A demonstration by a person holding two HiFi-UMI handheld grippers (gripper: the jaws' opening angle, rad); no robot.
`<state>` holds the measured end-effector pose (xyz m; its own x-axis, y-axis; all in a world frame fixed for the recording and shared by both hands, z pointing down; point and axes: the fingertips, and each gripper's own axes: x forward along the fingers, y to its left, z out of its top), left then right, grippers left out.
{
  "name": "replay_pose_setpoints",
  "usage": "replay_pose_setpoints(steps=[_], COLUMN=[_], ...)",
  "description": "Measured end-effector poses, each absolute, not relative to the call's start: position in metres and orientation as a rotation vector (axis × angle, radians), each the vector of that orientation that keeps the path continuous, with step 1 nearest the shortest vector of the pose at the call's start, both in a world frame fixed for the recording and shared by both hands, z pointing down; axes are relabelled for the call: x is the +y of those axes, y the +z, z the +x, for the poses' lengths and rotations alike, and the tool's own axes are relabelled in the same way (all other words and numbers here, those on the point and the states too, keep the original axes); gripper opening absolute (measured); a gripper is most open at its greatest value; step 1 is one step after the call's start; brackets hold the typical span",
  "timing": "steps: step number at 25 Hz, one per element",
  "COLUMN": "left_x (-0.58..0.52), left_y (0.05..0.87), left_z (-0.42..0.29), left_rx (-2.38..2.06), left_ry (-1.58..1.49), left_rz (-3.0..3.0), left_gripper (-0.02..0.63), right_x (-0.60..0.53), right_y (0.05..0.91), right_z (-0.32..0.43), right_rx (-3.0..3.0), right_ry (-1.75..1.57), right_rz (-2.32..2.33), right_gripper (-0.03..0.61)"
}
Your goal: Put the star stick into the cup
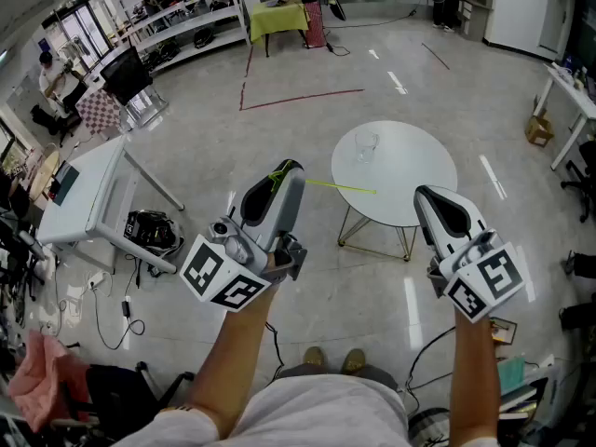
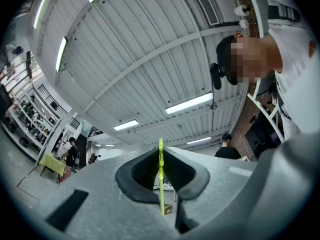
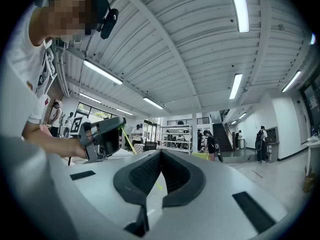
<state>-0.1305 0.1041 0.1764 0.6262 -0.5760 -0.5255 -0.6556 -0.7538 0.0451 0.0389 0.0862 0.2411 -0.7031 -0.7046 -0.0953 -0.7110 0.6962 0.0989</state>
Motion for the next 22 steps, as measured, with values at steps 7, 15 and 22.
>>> replay_pose_setpoints(steps=[7,15,22], left_x=[0.104,0.101,0.098], left_y=[0.177,0.18,0.179], left_z=[-0.128,-0.119,-0.106], left_rx=[1.043,1.075,1.11], left_ry=[0.784,0.774,0.759], left_rz=[-2.691,-2.681,-2.656], left_gripper=[0.029,0.029,0.029], right_x=[0.086,0.082,0.079], right_y=[0.238,0.239,0.242], right_z=[0.04,0.053,0.074], right_rx=[2.846,2.846,2.85], right_ry=[0.19,0.182,0.177], right_rz=[-1.157,-1.144,-1.126], right_gripper=[0.011,0.011,0.011])
